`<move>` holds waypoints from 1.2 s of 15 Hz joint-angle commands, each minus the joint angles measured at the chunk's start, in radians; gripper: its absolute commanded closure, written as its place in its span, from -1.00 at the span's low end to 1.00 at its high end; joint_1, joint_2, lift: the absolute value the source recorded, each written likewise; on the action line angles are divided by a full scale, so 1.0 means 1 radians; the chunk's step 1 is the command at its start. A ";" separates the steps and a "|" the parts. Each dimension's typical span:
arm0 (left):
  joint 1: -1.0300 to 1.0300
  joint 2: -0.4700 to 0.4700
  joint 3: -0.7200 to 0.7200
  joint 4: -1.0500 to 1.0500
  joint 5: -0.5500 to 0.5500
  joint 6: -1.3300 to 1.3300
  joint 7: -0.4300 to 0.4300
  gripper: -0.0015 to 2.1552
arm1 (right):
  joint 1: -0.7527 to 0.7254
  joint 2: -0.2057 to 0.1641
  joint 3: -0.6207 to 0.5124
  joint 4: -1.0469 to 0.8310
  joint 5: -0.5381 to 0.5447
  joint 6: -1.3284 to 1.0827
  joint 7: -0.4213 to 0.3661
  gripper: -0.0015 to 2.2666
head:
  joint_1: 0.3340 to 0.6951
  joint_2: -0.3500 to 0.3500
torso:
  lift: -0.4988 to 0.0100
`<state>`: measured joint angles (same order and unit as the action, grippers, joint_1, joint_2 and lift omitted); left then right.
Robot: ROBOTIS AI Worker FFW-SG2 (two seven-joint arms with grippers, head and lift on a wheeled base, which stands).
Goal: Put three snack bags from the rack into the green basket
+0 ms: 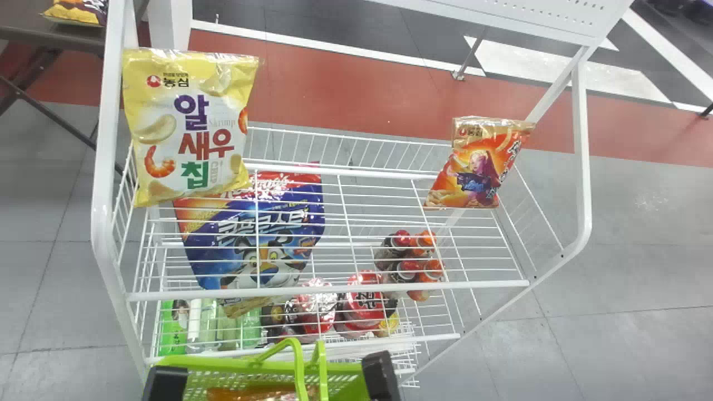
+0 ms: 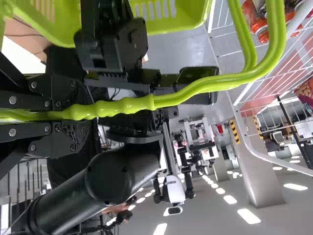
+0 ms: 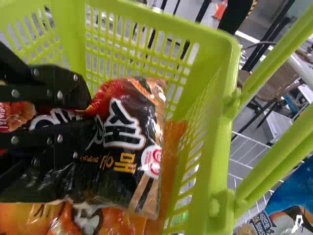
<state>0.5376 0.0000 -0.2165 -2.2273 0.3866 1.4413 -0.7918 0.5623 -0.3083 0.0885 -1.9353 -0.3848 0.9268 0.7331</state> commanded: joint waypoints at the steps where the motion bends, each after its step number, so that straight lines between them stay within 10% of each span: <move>1: -0.004 -0.002 -0.001 0.000 0.000 0.000 0.000 0.75 | 0.034 -0.002 -0.096 -0.116 0.000 0.202 0.046 -0.97 | 1.00 -1.00 | 0.96; 8: -0.005 0.000 -0.001 0.003 0.002 0.003 0.000 0.75 | 0.057 0.040 -0.358 -0.330 -0.009 0.404 0.077 -0.96 | 1.00 -1.00 | 0.96; 18: -0.010 0.002 -0.007 0.017 0.009 0.000 -0.006 0.75 | -0.226 0.054 -0.592 -0.214 -0.078 -0.010 -0.049 -0.91 | 1.00 -1.00 | 0.96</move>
<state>0.5285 0.0025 -0.2229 -2.2123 0.3956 1.4424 -0.7973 0.3820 -0.2476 -0.5082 -2.1983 -0.4632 1.0420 0.7205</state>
